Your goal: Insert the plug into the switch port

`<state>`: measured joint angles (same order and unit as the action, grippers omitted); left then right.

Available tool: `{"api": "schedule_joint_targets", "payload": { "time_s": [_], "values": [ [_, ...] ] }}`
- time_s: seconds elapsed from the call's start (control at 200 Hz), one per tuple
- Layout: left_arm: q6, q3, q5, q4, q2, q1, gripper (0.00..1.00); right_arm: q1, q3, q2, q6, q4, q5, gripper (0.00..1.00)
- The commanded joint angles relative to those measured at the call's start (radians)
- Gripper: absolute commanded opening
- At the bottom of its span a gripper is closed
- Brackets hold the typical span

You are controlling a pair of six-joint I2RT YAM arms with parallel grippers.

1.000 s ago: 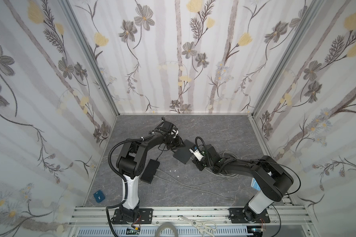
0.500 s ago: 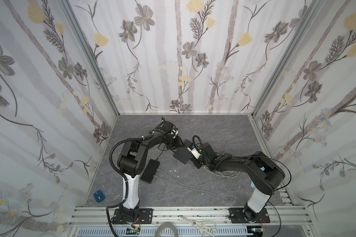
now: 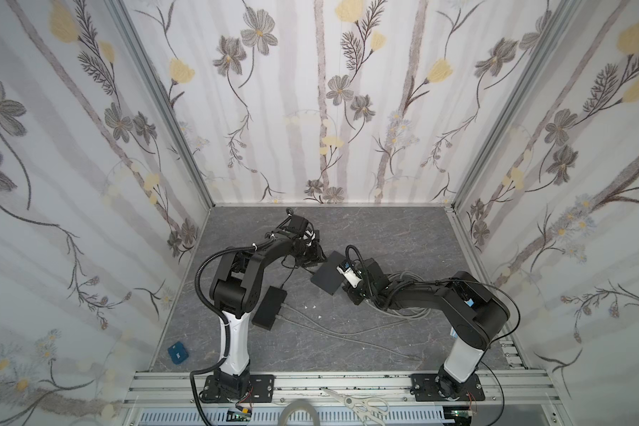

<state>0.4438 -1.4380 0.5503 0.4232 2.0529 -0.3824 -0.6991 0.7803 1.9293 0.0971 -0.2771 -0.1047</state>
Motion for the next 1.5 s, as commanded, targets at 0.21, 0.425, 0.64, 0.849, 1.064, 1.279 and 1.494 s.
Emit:
{"api": "schedule_joint_targets", "payload": {
  "time_s": [0.21, 0.425, 0.64, 0.849, 1.064, 1.279, 1.494],
  "values": [
    [-0.006, -0.008, 0.002, 0.001, 0.039, 0.000, 0.47, -0.002, 0.005, 0.009, -0.010, -0.047, 0.005, 0.19],
    [0.014, 0.024, 0.016, -0.034, 0.039, -0.002, 0.47, -0.001, 0.010, 0.026, -0.014, -0.064, -0.003, 0.13],
    [0.020, 0.097, 0.019, -0.082, 0.038, -0.032, 0.47, -0.001, 0.034, 0.047, -0.013, -0.076, -0.015, 0.02],
    [0.037, 0.164, 0.025, -0.137, 0.028, -0.058, 0.46, -0.001, 0.073, 0.064, 0.005, -0.066, -0.030, 0.00],
    [0.047, 0.200, 0.028, -0.157, 0.016, -0.088, 0.45, -0.001, 0.136, 0.078, 0.024, -0.059, -0.033, 0.00],
    [0.073, 0.260, 0.037, -0.206, -0.005, -0.101, 0.44, -0.002, 0.160, 0.085, 0.012, -0.076, -0.032, 0.00],
    [0.096, 0.277, 0.045, -0.243, 0.001, -0.124, 0.44, 0.000, 0.189, 0.089, 0.011, -0.095, -0.055, 0.00]
  ]
}}
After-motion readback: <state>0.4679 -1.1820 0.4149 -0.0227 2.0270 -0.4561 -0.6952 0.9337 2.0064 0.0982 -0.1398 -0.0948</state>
